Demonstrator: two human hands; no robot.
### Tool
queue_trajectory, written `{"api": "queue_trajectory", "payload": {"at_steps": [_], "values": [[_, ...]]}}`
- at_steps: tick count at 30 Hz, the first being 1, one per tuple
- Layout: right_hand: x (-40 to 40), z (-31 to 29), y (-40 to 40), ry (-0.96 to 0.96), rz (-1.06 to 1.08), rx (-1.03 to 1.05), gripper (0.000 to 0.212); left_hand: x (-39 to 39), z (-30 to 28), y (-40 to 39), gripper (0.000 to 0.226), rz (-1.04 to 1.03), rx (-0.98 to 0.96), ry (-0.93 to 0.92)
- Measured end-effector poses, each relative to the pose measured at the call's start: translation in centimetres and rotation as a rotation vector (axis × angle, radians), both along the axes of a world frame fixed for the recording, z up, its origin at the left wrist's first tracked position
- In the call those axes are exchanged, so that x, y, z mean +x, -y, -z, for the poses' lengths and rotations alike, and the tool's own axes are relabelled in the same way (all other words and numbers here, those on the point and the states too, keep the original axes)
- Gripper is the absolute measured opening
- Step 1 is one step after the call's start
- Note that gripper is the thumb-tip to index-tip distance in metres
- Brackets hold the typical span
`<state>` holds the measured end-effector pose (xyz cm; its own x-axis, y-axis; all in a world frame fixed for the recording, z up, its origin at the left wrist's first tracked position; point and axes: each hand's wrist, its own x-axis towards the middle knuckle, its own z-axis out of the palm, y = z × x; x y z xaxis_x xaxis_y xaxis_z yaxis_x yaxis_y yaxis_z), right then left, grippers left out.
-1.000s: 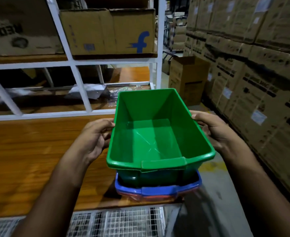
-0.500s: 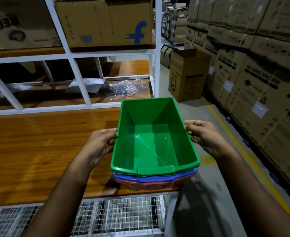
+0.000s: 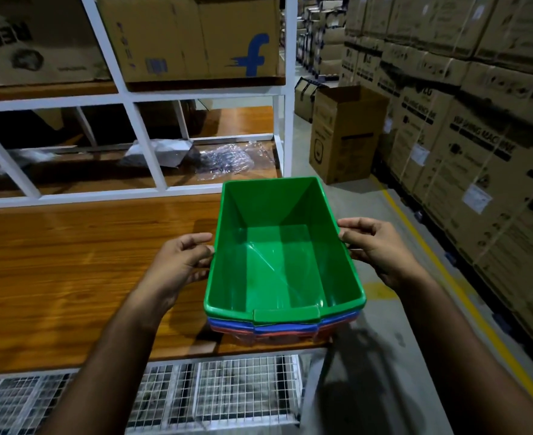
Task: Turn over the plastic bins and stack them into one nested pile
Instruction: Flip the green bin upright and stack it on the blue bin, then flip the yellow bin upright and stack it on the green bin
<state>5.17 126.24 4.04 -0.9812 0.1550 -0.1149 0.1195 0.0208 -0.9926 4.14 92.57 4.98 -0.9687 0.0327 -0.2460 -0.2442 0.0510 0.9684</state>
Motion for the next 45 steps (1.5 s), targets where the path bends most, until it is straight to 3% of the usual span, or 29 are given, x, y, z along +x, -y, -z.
{"api": "queue_trajectory", "payload": {"at_steps": [2,6,9,13,19,23,38,45], "values": [[0.3,-0.4,0.4,-0.021,0.041,0.2,0.025,0.6,-0.1,0.7,0.028,0.001,-0.08,-0.044],[1.0,-2.4,3.6,-0.207,0.098,0.809,0.031,2.4,-0.8,2.1,0.024,-0.035,-0.146,-0.212],[1.8,-4.0,8.4,-0.381,-0.052,0.885,0.039,4.1,-1.7,4.3,0.022,-0.122,-0.257,-0.379],[2.4,-4.1,15.5,-0.432,-0.221,1.03,0.049,6.1,-2.2,9.4,0.029,-0.158,-0.582,-0.489],[1.5,-3.3,28.6,-0.454,-0.39,1.192,0.052,8.1,0.0,21.6,0.037,-0.097,-1.014,-0.434],[1.1,-2.7,38.9,-0.467,-0.462,1.264,0.056,9.2,1.0,30.5,0.045,-0.09,-1.173,-0.369],[0.4,-2.1,75.5,-0.683,-0.749,1.232,0.06,14.6,0.4,62.2,0.05,-0.395,-1.298,-0.216],[-3.3,0.1,93.1,-0.713,-0.835,1.215,0.063,12.3,1.7,77.8,0.054,-0.406,-1.337,-0.136]]}}
